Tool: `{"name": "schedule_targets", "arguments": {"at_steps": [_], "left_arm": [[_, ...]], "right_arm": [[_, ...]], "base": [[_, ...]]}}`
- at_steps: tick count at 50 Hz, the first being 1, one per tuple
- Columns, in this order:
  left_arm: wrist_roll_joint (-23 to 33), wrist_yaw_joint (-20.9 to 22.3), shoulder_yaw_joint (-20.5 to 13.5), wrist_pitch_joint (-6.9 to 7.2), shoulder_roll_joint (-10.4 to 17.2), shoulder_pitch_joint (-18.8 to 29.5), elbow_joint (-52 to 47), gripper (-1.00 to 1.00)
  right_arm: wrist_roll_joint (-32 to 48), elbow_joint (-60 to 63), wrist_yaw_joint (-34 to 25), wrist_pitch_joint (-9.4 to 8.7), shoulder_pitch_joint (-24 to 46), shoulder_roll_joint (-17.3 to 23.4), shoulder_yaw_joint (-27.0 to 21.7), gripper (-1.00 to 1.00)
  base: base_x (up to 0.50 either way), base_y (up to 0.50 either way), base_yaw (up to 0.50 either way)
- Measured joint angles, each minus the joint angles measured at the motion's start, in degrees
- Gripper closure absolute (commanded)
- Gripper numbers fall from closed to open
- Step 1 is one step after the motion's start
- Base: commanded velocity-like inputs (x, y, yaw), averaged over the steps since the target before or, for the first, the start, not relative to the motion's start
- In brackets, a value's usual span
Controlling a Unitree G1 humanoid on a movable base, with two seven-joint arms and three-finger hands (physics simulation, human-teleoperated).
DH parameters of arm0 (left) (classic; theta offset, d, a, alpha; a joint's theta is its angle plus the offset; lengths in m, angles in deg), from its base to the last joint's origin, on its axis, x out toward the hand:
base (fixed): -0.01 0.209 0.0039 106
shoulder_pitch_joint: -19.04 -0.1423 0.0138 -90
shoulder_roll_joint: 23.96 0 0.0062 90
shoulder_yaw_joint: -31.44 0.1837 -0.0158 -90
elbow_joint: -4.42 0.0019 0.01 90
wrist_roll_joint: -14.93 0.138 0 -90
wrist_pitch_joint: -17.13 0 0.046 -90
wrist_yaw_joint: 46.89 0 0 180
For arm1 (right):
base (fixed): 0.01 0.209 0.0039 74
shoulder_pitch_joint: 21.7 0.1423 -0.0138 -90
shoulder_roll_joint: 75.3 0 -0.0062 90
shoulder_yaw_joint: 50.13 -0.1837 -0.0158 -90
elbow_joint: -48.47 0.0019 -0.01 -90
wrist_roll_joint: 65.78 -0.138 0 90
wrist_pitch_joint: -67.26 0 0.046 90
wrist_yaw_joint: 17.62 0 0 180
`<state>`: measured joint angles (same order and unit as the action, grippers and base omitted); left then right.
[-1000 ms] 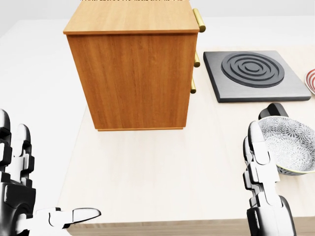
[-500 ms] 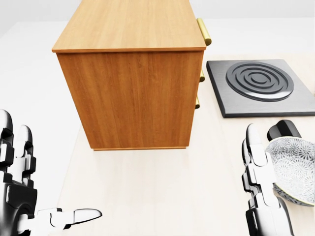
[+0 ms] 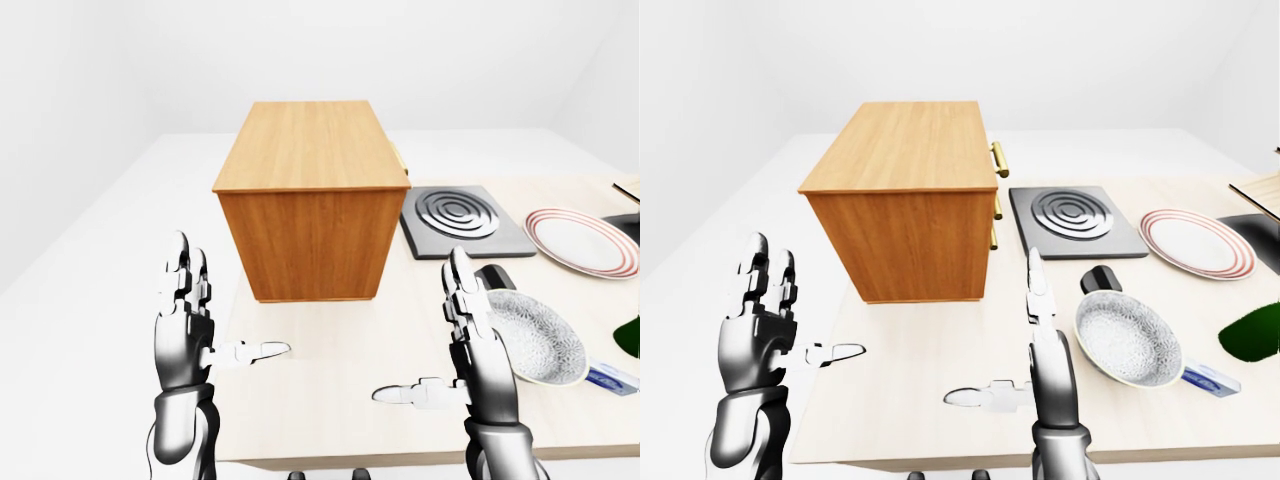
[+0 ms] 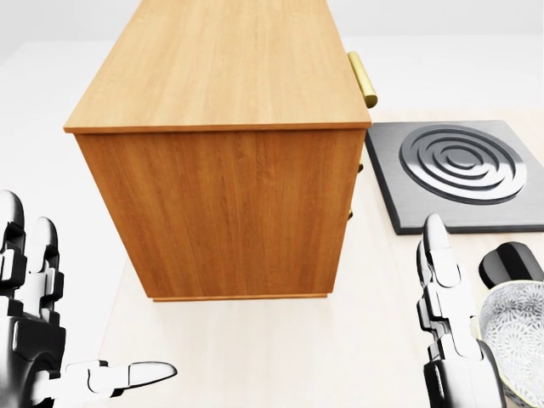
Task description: Put the bowl on the top of the cabinet.
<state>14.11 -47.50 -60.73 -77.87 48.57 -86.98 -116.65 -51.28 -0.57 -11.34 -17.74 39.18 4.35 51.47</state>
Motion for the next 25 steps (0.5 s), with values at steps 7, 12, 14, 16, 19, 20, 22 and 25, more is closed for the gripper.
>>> {"name": "schedule_targets", "arguments": {"at_steps": [7, 12, 14, 16, 19, 20, 22, 25], "left_arm": [[0.04, -0.02, 0.08, 0.00, -0.01, 0.02, 0.08, -1.00], [0.04, -0.05, 0.09, 0.00, 0.00, 0.03, 0.04, -1.00], [0.02, -0.06, 0.08, 0.00, 0.01, 0.05, 0.02, -1.00], [-0.02, -0.06, 0.06, 0.00, 0.03, 0.08, 0.04, -1.00], [-0.08, -0.04, 0.04, 0.00, 0.04, 0.11, 0.02, -1.00], [-0.10, -0.03, 0.04, 0.00, 0.05, 0.13, 0.03, -1.00], [-0.07, -0.01, 0.07, 0.00, 0.04, 0.15, 0.12, -1.00], [-0.06, -0.01, 0.12, 0.00, 0.05, 0.18, 0.24, -1.00]], "right_arm": [[-0.10, -0.02, -0.11, 0.00, 0.08, 0.00, -0.08, -1.00], [-0.17, -0.05, -0.25, 0.00, 0.21, -0.05, -0.10, -1.00], [-0.17, -0.04, -0.28, 0.00, 0.22, -0.07, -0.09, -1.00], [-0.18, 0.00, -0.31, 0.00, 0.25, -0.09, -0.08, -1.00], [-0.23, -0.01, -0.33, 0.00, 0.34, -0.12, -0.08, -1.00], [-0.25, 0.00, -0.34, 0.00, 0.37, -0.13, -0.09, -1.00], [-0.32, 0.06, -0.37, 0.00, 0.45, -0.15, -0.10, -1.00], [-0.42, 0.12, -0.42, 0.00, 0.54, -0.19, -0.14, -1.00]], "base": [[0.24, 0.00, 0.00], [0.05, 0.00, 0.00], [0.00, 0.00, 0.00], [0.00, 0.00, 0.00], [0.00, 0.00, 0.00], [0.00, 0.00, 0.00], [0.00, 0.00, 0.00], [0.00, 0.00, 0.00]]}}
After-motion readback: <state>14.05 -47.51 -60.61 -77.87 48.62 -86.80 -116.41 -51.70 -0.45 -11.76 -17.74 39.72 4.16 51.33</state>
